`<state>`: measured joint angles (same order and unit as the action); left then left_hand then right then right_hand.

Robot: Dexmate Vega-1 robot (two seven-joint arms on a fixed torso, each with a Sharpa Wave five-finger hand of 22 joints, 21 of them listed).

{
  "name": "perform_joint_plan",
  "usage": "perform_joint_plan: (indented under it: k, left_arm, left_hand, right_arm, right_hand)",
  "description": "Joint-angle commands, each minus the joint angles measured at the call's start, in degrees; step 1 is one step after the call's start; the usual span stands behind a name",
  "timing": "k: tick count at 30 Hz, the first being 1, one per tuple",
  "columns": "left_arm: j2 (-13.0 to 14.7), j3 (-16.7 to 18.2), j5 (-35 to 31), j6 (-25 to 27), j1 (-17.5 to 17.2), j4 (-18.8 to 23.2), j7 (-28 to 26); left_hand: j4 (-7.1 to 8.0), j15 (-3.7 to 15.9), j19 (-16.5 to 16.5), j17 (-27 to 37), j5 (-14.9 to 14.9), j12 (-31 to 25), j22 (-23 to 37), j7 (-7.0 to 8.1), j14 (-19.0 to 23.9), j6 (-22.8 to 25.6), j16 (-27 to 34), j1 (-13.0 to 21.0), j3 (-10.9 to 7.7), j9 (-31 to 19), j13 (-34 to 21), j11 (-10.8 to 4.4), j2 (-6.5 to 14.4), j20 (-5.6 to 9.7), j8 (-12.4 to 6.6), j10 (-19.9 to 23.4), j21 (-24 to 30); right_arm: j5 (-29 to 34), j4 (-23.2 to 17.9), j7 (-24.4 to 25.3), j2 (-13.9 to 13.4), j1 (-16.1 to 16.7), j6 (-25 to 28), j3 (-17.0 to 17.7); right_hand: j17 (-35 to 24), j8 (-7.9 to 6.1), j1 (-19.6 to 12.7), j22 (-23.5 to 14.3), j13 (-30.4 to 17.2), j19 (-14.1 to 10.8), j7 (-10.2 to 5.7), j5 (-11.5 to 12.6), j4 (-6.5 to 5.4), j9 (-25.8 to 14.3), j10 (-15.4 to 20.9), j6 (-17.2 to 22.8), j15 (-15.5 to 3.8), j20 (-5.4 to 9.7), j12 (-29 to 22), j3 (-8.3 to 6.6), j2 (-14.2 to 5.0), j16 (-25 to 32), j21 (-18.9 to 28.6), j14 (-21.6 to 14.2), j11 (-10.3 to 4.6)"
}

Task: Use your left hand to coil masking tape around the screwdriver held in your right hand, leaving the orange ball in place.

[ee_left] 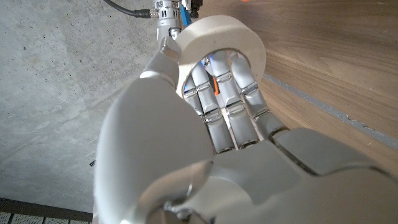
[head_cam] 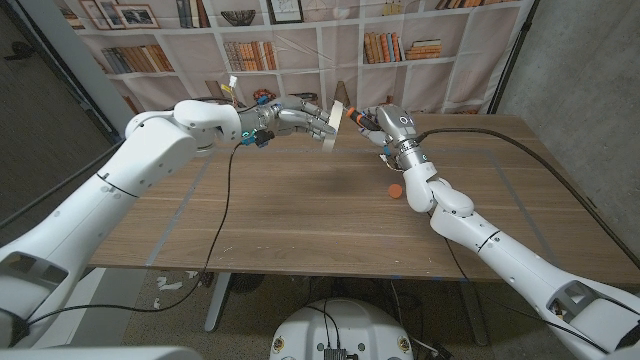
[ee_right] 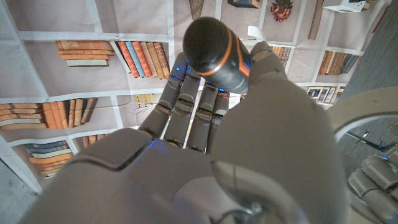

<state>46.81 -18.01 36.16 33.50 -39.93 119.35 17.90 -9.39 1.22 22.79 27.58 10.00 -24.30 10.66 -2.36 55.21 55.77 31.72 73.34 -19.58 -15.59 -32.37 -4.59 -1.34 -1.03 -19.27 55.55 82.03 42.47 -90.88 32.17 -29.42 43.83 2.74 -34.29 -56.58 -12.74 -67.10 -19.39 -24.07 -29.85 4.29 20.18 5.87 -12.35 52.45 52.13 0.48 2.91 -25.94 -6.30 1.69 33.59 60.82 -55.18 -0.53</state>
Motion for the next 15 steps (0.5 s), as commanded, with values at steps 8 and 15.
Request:
perform_joint_plan:
  k: [8, 15]
  left_arm:
    - [0.8, 1.3, 0.8, -0.2, -2.8, 1.0, -1.5]
    - [1.2, 2.0, 1.4, 0.3, -3.8, 1.7, -2.2]
  left_hand:
    - [0.22, 12.32, 0.2, 14.0, 0.2, 0.3, 0.1, -0.39, 7.4, 0.4, -0.1, 6.7, -0.35, -0.4, -0.2, -0.39, 7.2, -0.33, -0.28, 0.4, 0.6]
    - [0.21, 12.33, 0.3, 14.2, 0.2, 0.5, 0.1, -0.42, 7.6, 0.7, -0.4, 6.7, -0.41, -0.4, -0.2, -0.4, 7.2, -0.26, -0.26, 0.5, 0.7]
  right_arm:
    - [-8.9, 1.3, 8.6, 2.2, 1.6, -5.7, 3.5]
    - [-9.6, 1.8, 11.8, 3.0, 2.1, -6.1, 4.4]
  right_hand:
    - [-0.1, -0.24, -9.8, 0.1, -0.2, 0.2, -10.25, 0.4, 0.03, -0.2, 5.0, 10.7, -13.6, 8.13, 0.0, 0.36, -9.42, -0.3, 0.7, -9.2, -4.27]
    - [-0.2, -0.16, -9.8, 0.3, -0.2, 0.3, -10.17, 0.5, -0.01, -0.2, 5.1, 10.5, -13.59, 8.14, 0.1, 0.5, -9.43, -0.4, 0.9, -9.3, -4.27]
